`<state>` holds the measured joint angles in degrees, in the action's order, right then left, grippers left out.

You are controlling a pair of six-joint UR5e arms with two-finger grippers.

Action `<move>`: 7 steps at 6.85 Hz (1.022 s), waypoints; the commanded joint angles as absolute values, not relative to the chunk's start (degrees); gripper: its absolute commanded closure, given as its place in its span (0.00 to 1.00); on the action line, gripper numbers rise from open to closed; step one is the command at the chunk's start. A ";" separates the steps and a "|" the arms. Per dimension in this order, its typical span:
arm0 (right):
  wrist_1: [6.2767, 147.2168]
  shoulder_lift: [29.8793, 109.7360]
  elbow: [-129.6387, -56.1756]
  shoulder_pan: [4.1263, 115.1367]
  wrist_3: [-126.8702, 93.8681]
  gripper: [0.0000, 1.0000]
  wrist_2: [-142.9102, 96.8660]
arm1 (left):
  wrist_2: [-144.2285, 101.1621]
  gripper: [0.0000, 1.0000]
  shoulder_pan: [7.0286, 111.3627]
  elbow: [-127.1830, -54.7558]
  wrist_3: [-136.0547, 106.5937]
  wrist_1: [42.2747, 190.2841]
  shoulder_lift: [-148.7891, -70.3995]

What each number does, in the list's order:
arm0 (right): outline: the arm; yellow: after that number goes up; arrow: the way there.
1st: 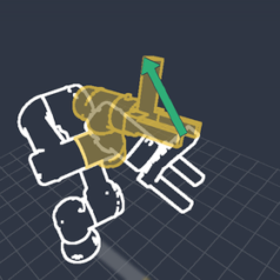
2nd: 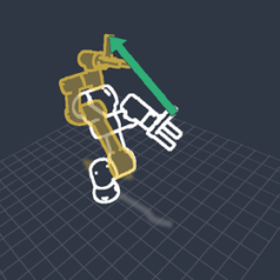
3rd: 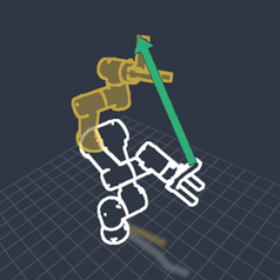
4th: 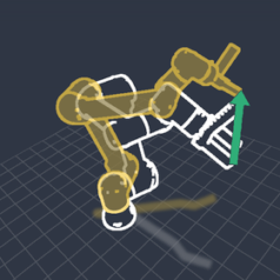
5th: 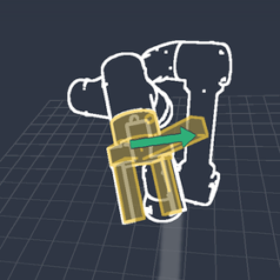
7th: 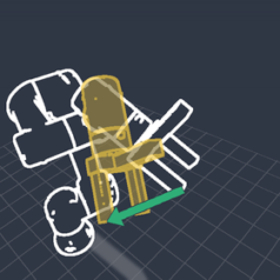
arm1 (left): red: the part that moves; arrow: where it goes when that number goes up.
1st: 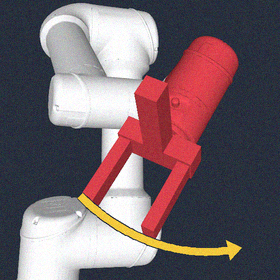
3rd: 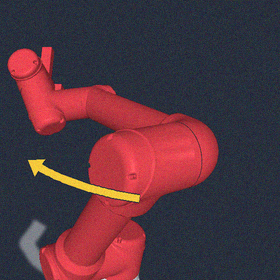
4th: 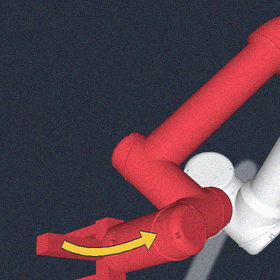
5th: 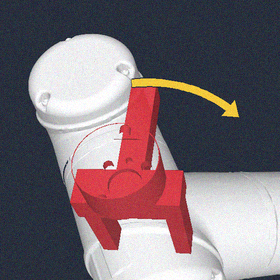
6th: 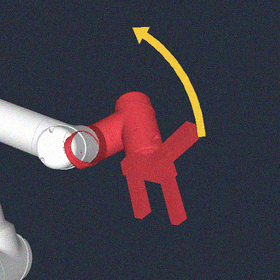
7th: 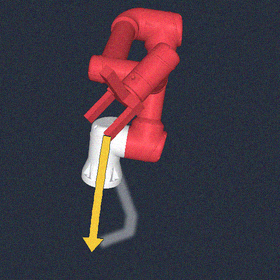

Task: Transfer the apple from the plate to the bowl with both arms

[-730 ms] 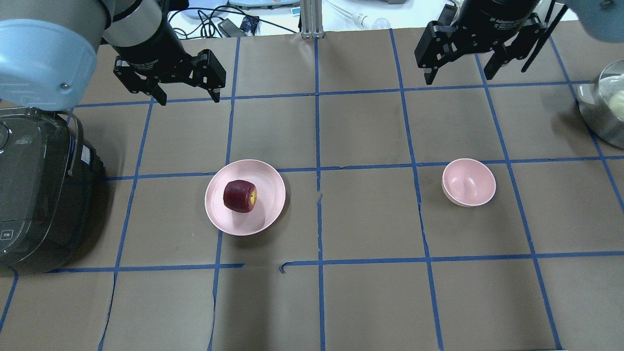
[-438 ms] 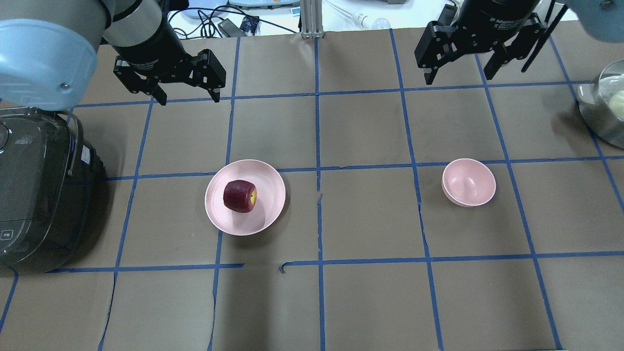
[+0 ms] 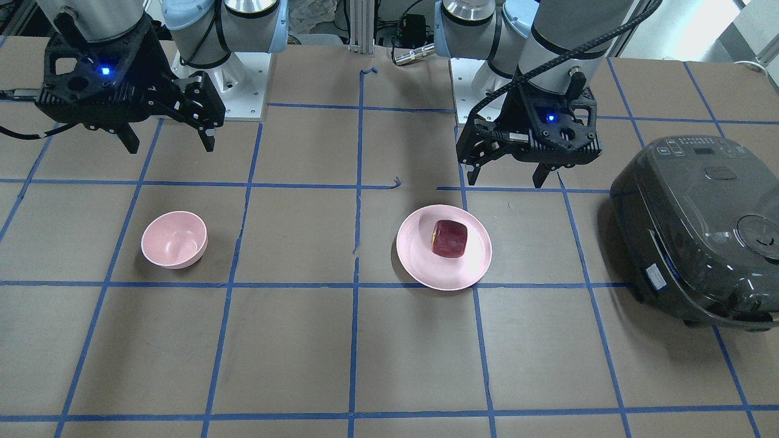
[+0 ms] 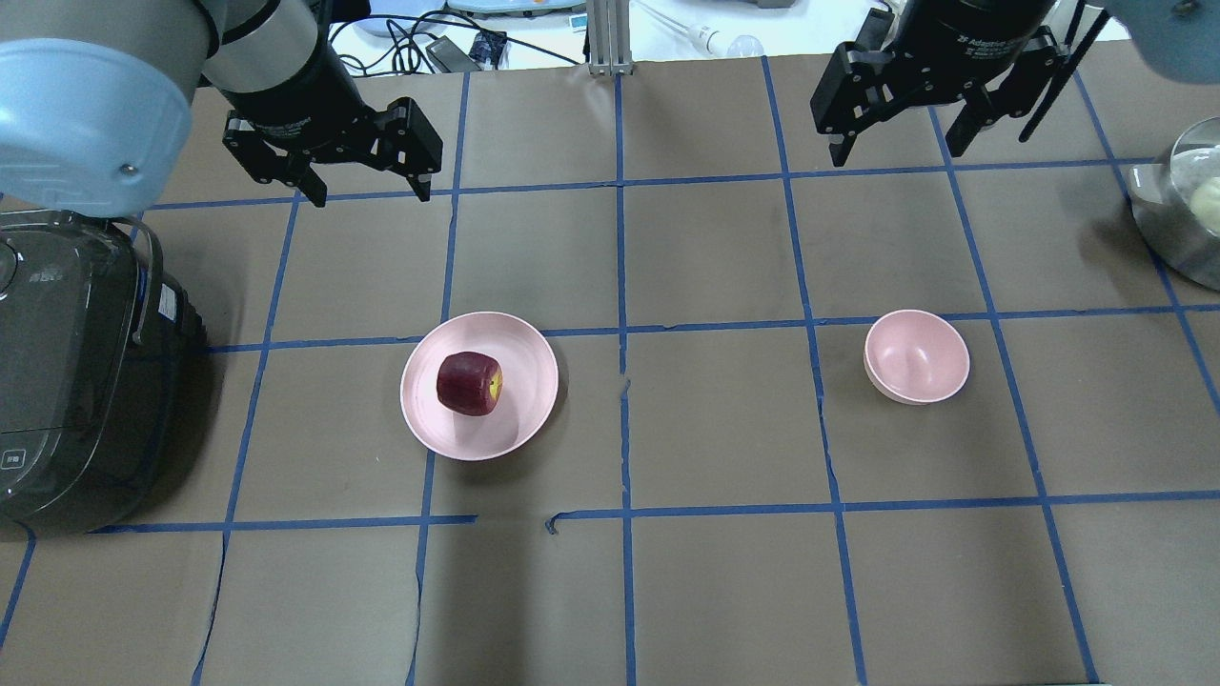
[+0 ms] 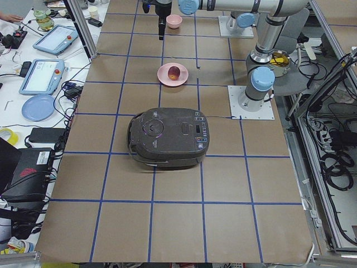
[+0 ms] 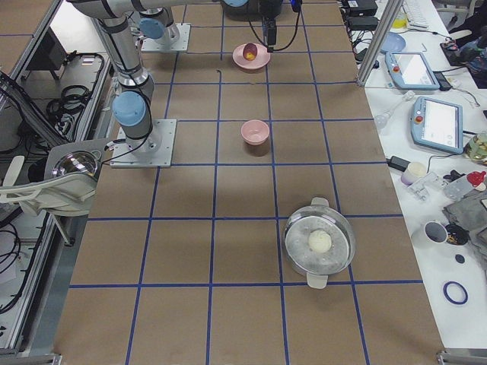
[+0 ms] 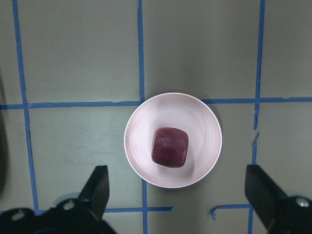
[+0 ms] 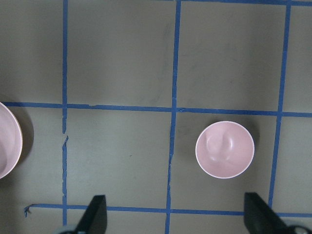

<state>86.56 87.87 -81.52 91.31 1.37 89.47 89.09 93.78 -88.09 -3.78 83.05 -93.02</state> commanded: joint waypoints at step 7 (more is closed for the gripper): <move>113.33 78.86 -110.28 70.59 21.34 0.19 89.39 | 89.30 0.00 94.04 -90.17 -3.78 82.97 -93.43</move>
